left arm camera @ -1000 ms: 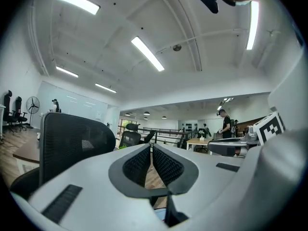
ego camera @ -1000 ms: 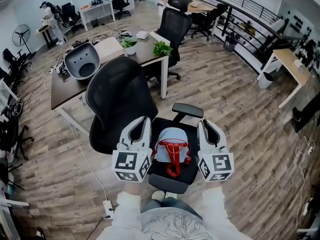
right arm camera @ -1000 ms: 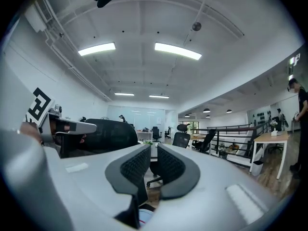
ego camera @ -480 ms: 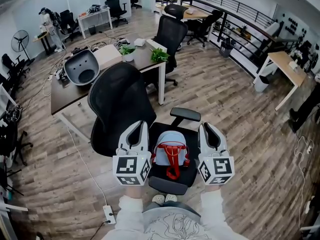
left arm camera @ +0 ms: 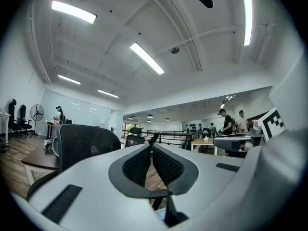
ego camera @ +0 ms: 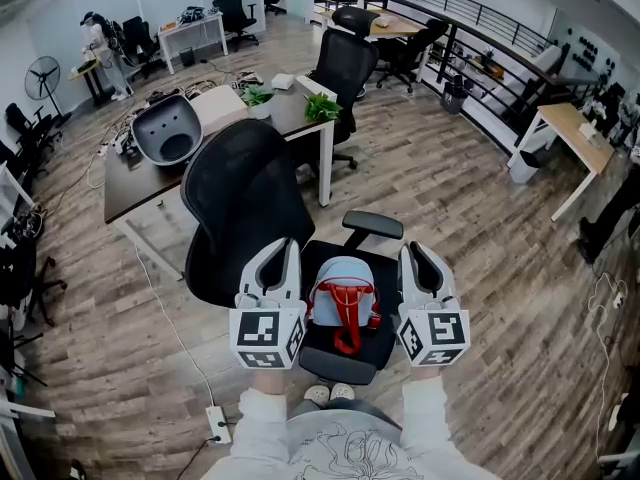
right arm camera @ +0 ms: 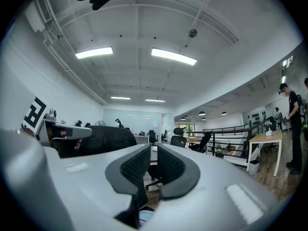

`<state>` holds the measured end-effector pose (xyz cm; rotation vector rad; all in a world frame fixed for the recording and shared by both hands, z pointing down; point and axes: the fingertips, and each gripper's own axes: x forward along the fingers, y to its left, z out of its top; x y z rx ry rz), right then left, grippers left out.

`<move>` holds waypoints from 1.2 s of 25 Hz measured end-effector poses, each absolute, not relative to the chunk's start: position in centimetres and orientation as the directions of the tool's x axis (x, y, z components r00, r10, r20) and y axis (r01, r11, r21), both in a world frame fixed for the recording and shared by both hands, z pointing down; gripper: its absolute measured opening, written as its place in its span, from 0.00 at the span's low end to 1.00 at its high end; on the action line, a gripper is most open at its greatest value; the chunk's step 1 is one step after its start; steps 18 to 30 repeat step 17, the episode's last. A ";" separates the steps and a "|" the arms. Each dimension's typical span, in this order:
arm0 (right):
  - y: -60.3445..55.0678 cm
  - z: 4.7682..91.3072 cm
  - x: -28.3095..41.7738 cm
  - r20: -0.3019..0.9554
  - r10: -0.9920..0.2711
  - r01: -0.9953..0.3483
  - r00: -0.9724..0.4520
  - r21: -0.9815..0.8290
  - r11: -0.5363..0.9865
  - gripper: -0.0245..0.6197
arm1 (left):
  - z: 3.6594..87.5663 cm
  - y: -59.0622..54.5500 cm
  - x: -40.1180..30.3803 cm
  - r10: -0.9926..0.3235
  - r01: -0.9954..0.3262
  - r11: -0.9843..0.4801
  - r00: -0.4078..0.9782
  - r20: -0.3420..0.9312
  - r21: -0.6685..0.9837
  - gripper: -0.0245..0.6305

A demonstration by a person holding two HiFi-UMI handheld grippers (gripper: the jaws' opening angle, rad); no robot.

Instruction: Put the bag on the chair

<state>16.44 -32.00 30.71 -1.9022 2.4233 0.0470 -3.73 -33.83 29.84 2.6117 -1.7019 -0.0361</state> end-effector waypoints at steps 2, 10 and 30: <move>-31.9 30.8 16.3 -0.065 -0.968 -0.970 -0.241 -0.014 0.242 0.12 | 30.0 -33.7 -3.9 -0.916 -0.916 -0.400 0.400 -0.003 0.033 0.07; -31.8 30.9 16.2 -0.066 -0.968 -0.970 -0.243 -0.015 0.244 0.12 | 30.0 -33.5 -4.0 -0.917 -0.916 -0.399 0.400 -0.004 0.041 0.07; -31.8 30.7 16.3 -0.081 -0.968 -0.971 -0.236 -0.025 0.239 0.12 | 30.4 -33.5 -4.0 -0.916 -0.916 -0.402 0.402 0.003 0.022 0.07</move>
